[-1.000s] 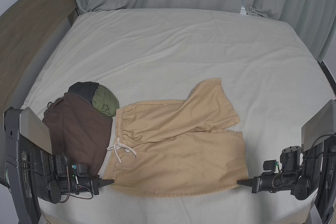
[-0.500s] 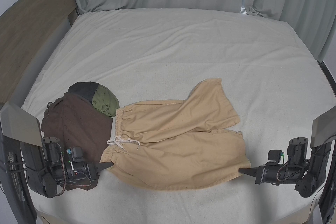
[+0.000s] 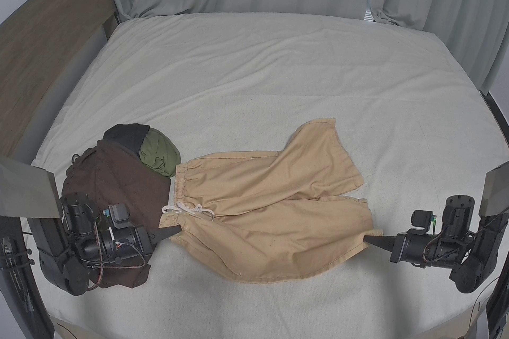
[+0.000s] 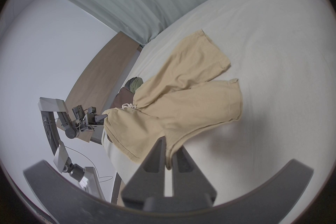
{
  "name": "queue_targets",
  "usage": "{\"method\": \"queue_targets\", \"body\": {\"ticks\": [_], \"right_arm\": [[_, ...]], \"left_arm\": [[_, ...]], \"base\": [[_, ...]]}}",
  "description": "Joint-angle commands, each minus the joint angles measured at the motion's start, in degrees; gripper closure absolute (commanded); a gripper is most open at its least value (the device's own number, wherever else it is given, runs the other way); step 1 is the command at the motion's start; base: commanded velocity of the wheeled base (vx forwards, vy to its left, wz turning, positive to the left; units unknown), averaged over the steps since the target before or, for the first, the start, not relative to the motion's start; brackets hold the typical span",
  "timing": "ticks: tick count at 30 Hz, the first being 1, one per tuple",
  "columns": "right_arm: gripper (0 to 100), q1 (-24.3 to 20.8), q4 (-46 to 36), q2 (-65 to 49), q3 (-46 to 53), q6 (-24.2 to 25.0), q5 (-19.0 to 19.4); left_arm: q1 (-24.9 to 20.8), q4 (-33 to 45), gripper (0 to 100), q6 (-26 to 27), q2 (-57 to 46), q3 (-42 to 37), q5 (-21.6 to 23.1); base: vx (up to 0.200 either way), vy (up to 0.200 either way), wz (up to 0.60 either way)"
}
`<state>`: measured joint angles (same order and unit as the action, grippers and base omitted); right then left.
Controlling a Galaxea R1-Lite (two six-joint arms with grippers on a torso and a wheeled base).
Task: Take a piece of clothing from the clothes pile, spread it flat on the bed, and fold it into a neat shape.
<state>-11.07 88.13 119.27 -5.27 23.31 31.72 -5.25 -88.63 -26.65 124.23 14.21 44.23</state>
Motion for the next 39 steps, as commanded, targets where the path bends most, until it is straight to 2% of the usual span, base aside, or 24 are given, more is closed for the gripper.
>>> {"method": "queue_targets", "body": {"ticks": [1, 10, 16, 21, 26, 34, 39], "right_arm": [[100, -0.1, 0.0, -2.6, -0.3, 0.4, 0.0], [100, 0.2, 0.0, -4.9, -4.1, 2.6, 0.0], [100, -0.1, -0.1, -6.9, -9.3, 5.1, -0.5], [100, -0.1, -0.1, -7.4, -11.4, 6.1, -0.6], [100, 0.3, -0.3, -7.4, -13.5, 6.2, -0.6], [100, 1.0, -0.4, -7.7, -16.7, 6.2, -0.6], [100, 1.5, -0.6, -7.4, -18.5, 6.2, -0.6]], "left_arm": [[-0.6, -0.1, 100, -0.2, -1.2, 0.6, -0.5], [-0.1, -0.1, 100, -2.3, -1.0, 3.2, -2.1], [-0.5, -0.1, 100, -3.9, -0.7, 4.6, -6.7], [-0.6, -0.1, 100, -4.3, -1.2, 5.1, -7.0], [-0.6, -0.1, 100, -5.2, -1.3, 7.0, -10.1], [-0.6, -0.1, 100, -6.1, -1.4, 8.3, -10.8], [-0.6, -0.1, 100, -8.8, -1.5, 10.1, -13.4]], "base": [[0.000, 0.000, 0.00], [0.000, 0.000, 0.00], [0.000, 0.000, 0.00], [0.000, 0.000, 0.00], [0.000, 0.000, 0.00], [0.000, 0.000, 0.00], [0.000, 0.000, 0.00]]}}
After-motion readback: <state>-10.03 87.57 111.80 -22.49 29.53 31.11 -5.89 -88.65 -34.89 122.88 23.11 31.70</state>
